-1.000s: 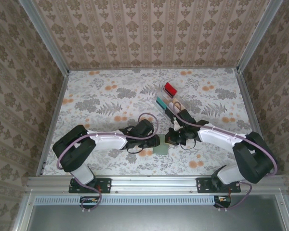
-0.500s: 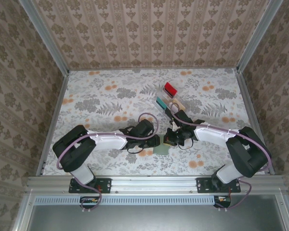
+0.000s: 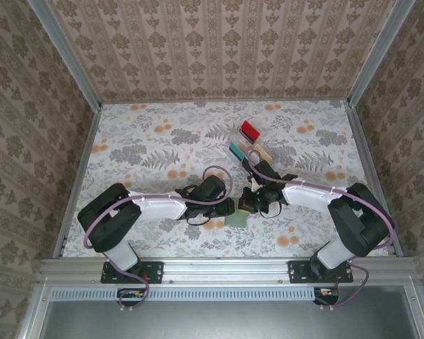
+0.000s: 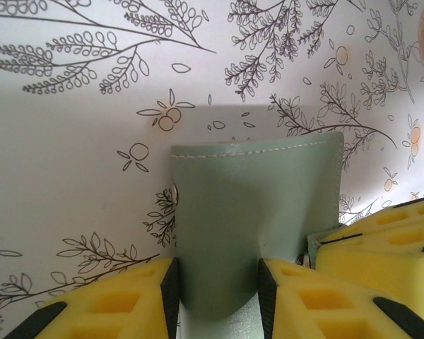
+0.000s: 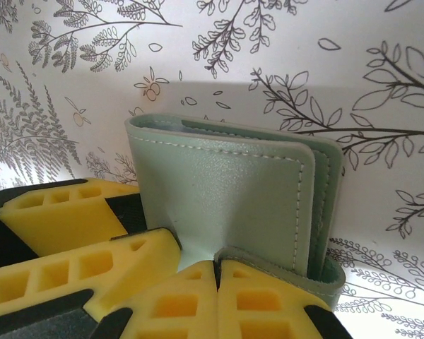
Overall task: Put the credit cards into the card holder
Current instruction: Close the button on the card holder.
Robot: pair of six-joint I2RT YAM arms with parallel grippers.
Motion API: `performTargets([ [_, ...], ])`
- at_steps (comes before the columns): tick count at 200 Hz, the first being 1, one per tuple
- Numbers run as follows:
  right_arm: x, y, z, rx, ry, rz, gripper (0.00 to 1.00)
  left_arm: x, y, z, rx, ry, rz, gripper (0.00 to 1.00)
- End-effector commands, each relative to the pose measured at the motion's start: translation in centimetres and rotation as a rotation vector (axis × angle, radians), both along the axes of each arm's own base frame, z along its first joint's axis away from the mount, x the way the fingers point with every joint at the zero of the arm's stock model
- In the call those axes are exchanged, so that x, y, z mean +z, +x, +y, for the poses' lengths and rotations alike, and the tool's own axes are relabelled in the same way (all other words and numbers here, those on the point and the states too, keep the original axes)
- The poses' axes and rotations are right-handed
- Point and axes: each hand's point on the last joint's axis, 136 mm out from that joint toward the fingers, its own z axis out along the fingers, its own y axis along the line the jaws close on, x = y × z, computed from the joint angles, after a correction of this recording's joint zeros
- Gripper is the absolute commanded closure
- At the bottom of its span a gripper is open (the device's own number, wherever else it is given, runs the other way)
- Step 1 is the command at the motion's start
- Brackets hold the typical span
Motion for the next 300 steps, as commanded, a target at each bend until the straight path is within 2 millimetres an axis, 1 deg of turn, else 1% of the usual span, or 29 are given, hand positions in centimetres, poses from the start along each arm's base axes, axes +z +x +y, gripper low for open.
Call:
performTargets([
  [1,-1.6,-0.8,-0.5,0.015,-0.068,0.035,1.00,0.0,-0.3,-0.6,-0.008,-0.017,0.010,0.63],
  [37,-2.2,-1.4,-1.0,0.030,-0.114,0.045,1.00,0.0,-0.2,-0.5,-0.007,-0.015,0.010,0.64],
  [87,-3.7,-2.7,-2.4,0.043,-0.212,0.073,1.00,0.0,-0.2,-0.5,-0.006,-0.017,0.009,0.66],
  [142,-4.7,-3.9,-2.6,0.081,-0.262,0.097,1.00,0.2,-0.2,-0.6,-0.004,-0.022,0.007,0.68],
  [180,-5.2,-4.7,-3.5,0.096,-0.318,0.099,1.00,0.2,-0.1,-0.5,-0.001,-0.020,0.005,0.69],
  [195,-5.0,-4.8,-3.7,0.089,-0.319,0.082,1.00,0.2,-0.1,-0.5,0.000,-0.021,0.004,0.69],
  [219,-3.9,-4.3,-3.1,0.094,-0.282,0.048,1.00,0.2,-0.1,-0.5,0.003,-0.021,0.005,0.69],
  [231,-2.9,-4.0,-2.2,0.095,-0.233,0.036,1.00,0.2,-0.2,-0.4,0.001,-0.020,0.005,0.69],
  [246,-1.0,-2.9,-0.6,0.075,-0.145,-0.012,1.00,0.2,-0.2,-0.4,0.000,-0.017,0.004,0.69],
  [254,-0.2,-2.3,-0.3,0.070,-0.130,-0.031,1.00,0.1,-0.2,-0.3,0.002,-0.015,0.005,0.70],
  [263,0.3,-1.8,-0.3,0.071,-0.144,-0.044,1.00,0.1,-0.2,-0.2,0.004,-0.012,0.005,0.70],
  [271,0.3,-1.7,-0.6,0.076,-0.168,-0.043,1.00,0.0,-0.2,-0.2,0.005,-0.012,0.005,0.69],
  [282,-0.2,-1.8,-0.8,0.085,-0.194,-0.027,1.00,0.1,-0.2,-0.3,0.006,-0.017,0.006,0.69],
  [300,-1.6,-2.3,-1.1,0.090,-0.217,0.013,1.00,0.1,-0.2,-0.4,0.002,-0.020,0.004,0.70],
])
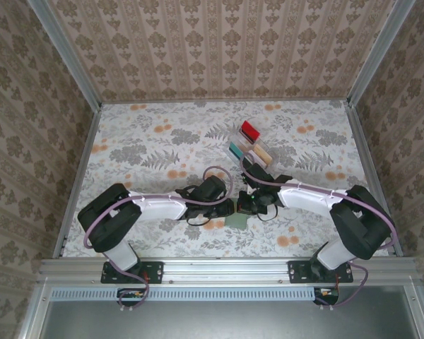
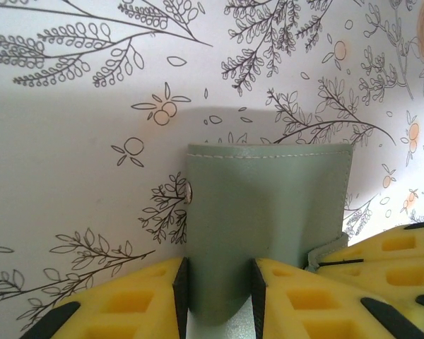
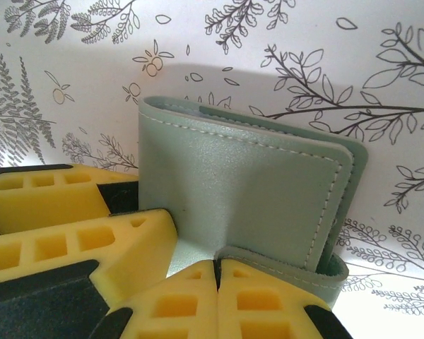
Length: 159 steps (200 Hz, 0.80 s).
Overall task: Put the credit cards into the card holder
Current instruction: Close the button on the card holder.
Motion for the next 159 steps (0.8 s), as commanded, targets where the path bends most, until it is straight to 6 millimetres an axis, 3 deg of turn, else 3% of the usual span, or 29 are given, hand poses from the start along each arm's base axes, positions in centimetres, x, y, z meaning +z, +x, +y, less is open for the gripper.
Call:
performTargets([
  [1,-1.8,-1.3,-1.2,0.015,-0.088,0.075,1.00,0.1,-0.1,-0.3,0.001,-0.017,0.001,0.69],
  [42,-5.2,-2.3,-2.7,0.004,-0.187,0.132,1.00,0.2,-0.1,-0.4,-0.002,-0.020,0.001,0.70],
  [68,-5.8,-2.6,-3.1,-0.001,-0.225,0.139,1.00,0.2,-0.2,-0.3,-0.001,-0.020,0.000,0.69],
  [93,-3.9,-1.6,-2.4,-0.004,-0.184,0.079,1.00,0.2,-0.1,-0.2,0.001,-0.016,0.000,0.70],
  [142,1.4,0.3,-0.2,0.008,-0.042,-0.044,0.67,0.3,-0.2,-0.3,-0.003,-0.012,0.003,0.69],
  [159,2.6,0.6,-0.2,-0.002,-0.021,-0.072,0.65,0.2,-0.2,-0.3,-0.002,-0.012,0.005,0.70],
])
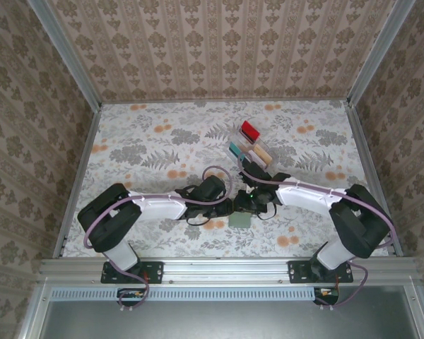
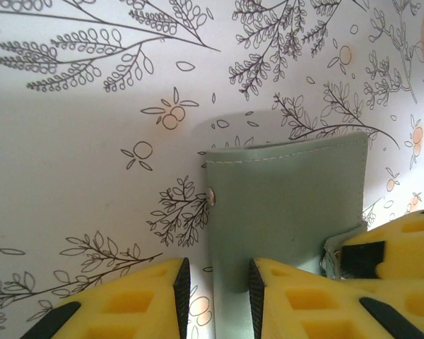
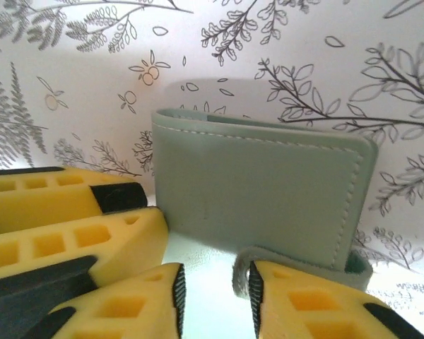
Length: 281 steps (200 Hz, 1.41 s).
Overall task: Put the credit cards into the card holder
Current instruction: Close the button on the card holder.
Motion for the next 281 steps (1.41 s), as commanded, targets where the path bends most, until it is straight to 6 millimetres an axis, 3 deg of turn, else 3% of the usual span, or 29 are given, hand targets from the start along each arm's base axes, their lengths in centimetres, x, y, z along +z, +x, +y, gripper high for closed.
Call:
performTargets([
  [1,1.9,0.3,-0.1,-0.009,0.019,-0.046,0.65,0.3,-0.2,-0.4,-0.003,-0.016,0.004,0.69],
  [28,2.1,0.4,-0.6,-0.024,0.034,-0.051,0.67,0.3,-0.2,-0.4,-0.002,-0.014,0.004,0.70],
  [54,1.4,0.2,-1.0,-0.042,0.035,-0.036,0.83,0.3,-0.2,-0.4,-0.006,-0.013,0.002,0.70],
  [86,-0.3,-0.1,-2.2,-0.067,-0.035,-0.005,0.93,0.4,-0.2,-0.7,-0.013,-0.019,0.004,0.70],
  [128,-1.9,-0.4,-1.8,-0.057,-0.030,0.038,0.93,0.3,-0.1,-0.9,-0.015,-0.020,0.006,0.69],
  [179,-4.9,-2.1,-3.9,-0.059,-0.151,0.113,0.94,0.2,-0.2,-0.7,-0.013,-0.014,0.009,0.69],
  [281,-7.7,-4.7,-7.3,-0.051,-0.344,0.173,0.93,0.6,-0.1,-0.5,-0.012,-0.012,-0.001,0.69],
])
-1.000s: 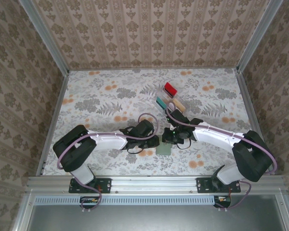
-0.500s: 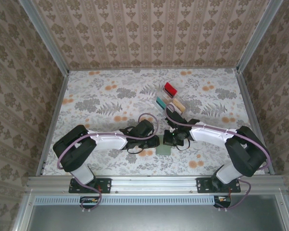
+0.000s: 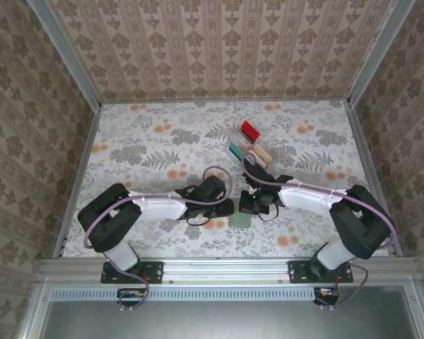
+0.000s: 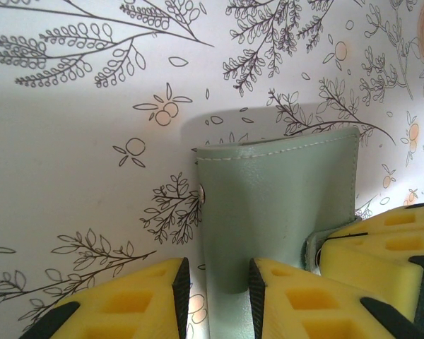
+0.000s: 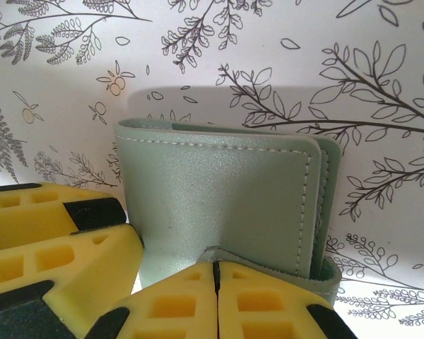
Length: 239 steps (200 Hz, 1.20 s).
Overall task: Put the credit cards into the card holder
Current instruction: Close the button on the card holder, then reset both arms
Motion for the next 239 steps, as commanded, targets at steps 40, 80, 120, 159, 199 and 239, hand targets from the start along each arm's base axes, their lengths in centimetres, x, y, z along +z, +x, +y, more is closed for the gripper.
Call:
performTargets([
  [40,-6.3,-5.0,-6.4,0.007,-0.368,0.165,0.93,0.9,0.1,0.1,-0.005,0.003,-0.020,0.69],
  [80,-5.8,-4.3,-5.5,0.023,-0.347,0.144,0.93,1.0,0.2,0.5,-0.004,0.008,-0.027,0.69],
  [120,0.5,-0.5,-1.1,0.026,-0.121,-0.066,0.71,2.7,0.9,1.1,0.010,0.003,-0.088,0.65],
  [159,10.8,3.6,-4.4,-0.113,-0.153,-0.449,0.45,5.3,2.3,4.0,0.061,0.086,-0.219,0.61],
  [199,16.1,5.8,-16.3,-0.349,-0.585,-0.745,0.20,8.1,4.5,9.7,0.179,0.196,-0.379,0.40],
  [239,17.2,9.3,-22.9,-0.420,-0.869,-0.899,0.15,11.5,7.8,19.1,0.363,0.368,-0.529,0.17],
])
